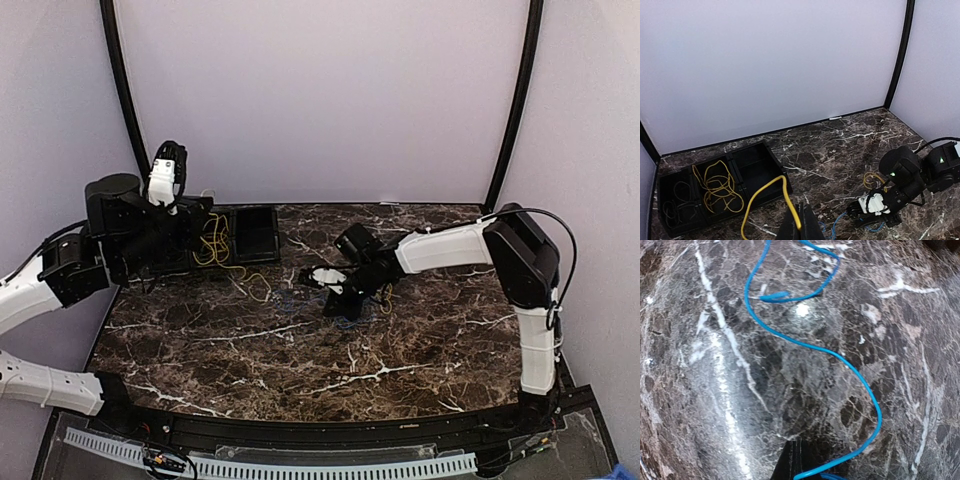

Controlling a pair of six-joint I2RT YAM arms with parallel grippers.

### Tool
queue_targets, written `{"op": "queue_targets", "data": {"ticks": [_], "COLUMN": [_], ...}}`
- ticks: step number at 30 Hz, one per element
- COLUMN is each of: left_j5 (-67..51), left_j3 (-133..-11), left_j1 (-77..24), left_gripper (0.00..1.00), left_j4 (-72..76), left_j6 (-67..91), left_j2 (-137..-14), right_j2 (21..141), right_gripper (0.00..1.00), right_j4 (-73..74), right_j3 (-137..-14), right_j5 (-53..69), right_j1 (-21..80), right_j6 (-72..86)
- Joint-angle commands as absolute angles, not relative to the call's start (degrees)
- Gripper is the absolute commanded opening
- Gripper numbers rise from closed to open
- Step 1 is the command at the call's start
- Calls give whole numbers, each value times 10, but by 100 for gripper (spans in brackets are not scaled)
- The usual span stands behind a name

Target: Untangle the cables

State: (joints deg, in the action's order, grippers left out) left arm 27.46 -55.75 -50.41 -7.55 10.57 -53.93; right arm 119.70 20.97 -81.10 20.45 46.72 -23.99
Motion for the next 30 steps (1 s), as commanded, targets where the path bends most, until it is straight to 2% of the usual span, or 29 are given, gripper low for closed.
{"op": "queue_targets", "data": {"ticks": [1,5,9,16,20,23,26,29,30], "left_j5": [382,505,524,521,570,564,546,534,531], "left_j3": [-673,-825,-905,-910,-890,-906,-928,-935,-935], "left_j1": [-505,-505,-505,-504,-505,-505,-505,-504,-504], "left_gripper": [0,0,0,0,0,0,0,0,0], "left_j4": [-140,-111,-33,-104,-49,-31,-66,-122,-132], "left_j6": [-5,-169,-255,-224,-285,-302,-281,-252,-235], "left_j2": [-552,-541,-528,-597,-610,-606,-616,-638,-642], "right_j2": [1173,1160,1159,1157,1155,1145,1111,1053,1036], "right_gripper": [0,0,0,0,0,0,27,47,50], "right_j4": [190,191,191,197,202,208,215,225,235], "right_j3": [-790,-757,-744,-752,-743,-735,-727,-723,-724], "right_j5": [136,131,125,118,97,117,155,172,173], "right_j1": [451,419,406,405,401,395,395,395,394], "right_j6": [-209,-200,-197,-194,-197,-210,-235,-249,-255]}}
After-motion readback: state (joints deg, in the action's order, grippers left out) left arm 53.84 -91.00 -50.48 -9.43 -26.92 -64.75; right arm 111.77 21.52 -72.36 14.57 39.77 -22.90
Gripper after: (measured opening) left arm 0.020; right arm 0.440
